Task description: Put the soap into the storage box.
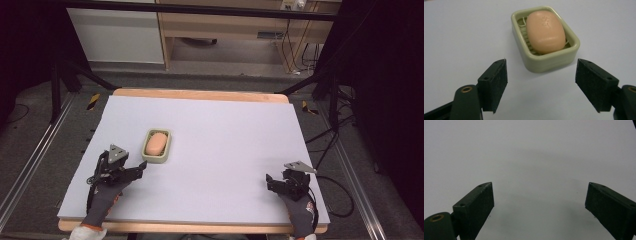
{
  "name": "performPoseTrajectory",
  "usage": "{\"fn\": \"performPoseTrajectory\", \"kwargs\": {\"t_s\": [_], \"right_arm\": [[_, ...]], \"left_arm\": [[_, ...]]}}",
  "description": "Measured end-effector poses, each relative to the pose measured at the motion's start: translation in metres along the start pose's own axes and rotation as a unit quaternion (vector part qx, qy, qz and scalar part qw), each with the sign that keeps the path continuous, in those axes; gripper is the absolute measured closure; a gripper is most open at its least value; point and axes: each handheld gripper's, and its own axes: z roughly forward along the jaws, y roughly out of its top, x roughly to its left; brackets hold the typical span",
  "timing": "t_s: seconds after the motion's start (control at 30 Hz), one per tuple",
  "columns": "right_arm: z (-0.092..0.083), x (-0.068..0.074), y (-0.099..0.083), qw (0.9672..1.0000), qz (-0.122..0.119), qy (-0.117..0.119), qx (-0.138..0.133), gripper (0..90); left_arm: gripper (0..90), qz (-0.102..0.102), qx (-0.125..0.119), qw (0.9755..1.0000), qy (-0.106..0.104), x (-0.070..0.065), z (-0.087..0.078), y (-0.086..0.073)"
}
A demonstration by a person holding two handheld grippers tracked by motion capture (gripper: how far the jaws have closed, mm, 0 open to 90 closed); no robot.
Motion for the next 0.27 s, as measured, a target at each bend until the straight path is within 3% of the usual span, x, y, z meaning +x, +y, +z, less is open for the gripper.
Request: {"fn": "performPoseTrajectory", "kwargs": {"t_s": [0.27], "right_arm": [[0.000, -0.002, -0.001, 1.0000, 0.003, -0.001, 0.002, 8.7]], "left_arm": [[25.0, -0.008, 0.015, 0.9998, 0.006, 0.007, -0.002, -0.020]]}}
